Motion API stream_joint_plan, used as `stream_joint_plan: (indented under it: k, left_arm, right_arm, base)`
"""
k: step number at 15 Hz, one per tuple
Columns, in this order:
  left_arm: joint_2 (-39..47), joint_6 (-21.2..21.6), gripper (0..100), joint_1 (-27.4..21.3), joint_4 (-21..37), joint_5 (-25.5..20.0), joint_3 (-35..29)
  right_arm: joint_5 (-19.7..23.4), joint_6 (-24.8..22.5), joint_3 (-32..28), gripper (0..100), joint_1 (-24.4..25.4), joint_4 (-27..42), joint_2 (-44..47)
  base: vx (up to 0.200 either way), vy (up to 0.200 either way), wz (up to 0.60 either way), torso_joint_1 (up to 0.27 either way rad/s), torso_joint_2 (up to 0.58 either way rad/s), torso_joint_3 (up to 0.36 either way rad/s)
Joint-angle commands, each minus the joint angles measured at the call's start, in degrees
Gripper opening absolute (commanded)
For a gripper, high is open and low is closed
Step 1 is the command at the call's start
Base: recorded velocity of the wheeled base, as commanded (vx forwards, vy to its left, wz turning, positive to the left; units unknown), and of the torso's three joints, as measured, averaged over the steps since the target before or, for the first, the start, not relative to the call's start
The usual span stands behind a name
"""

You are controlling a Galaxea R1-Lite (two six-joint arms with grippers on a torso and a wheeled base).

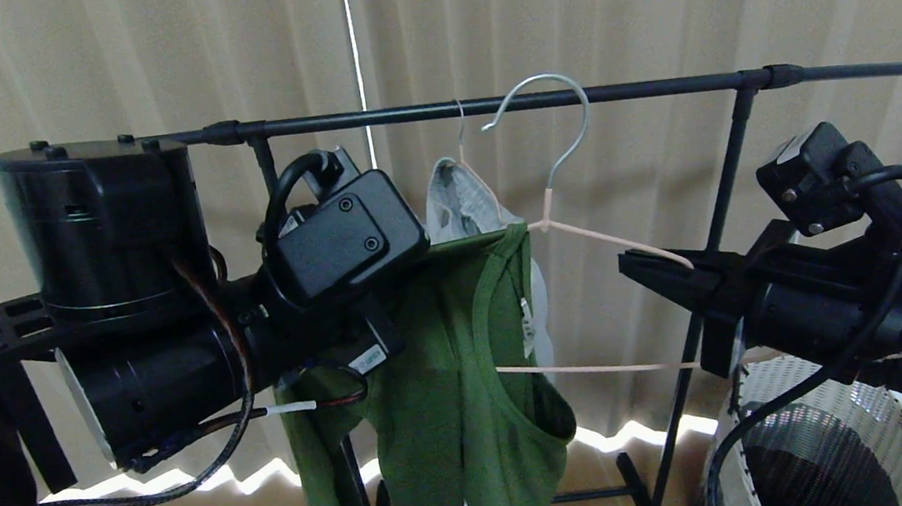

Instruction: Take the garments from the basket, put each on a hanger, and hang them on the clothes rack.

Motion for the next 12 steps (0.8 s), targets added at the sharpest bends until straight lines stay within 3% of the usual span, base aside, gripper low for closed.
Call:
stream_joint_plan:
  k: [1,4,7,8,12]
  left_arm:
    - [-0.1,0.0,0,0.0,-0.1,0.0,0.1]
    - [-0.4,0.0,0,0.0,-0.5,0.1,1.1]
    - [-0.1,-0.1,0,0.1,-6.7,0.3,3.9]
    - [-0.1,-0.1,0,0.2,-7.3,0.5,4.2]
    - [0.1,-0.3,0,4.3,-7.2,6.4,4.8]
  right_arm:
    - [0.0,0.0,0.0,0,0.1,0.0,0.2]
    - [-0.1,0.1,0.0,0,0.1,0.0,-0.1]
    - [-0.1,0.0,0.3,0,0.1,0.0,-0.1]
    - [-0.2,0.0,0.4,100,0.1,0.0,-0.1]
    - [-0.4,0.2,2.5,100,-0.6,-0.1,-2.4]
  base:
    - [0.0,0.0,0.0,0.0,0.0,0.0]
    - [0.0,0.0,0.0,0.0,0.0,0.0]
    - [0.0,0.0,0.0,0.0,0.0,0.0]
    - [0.0,0.0,0.0,0.0,0.0,0.0]
    - [0.0,0.0,0.0,0.0,0.0,0.0]
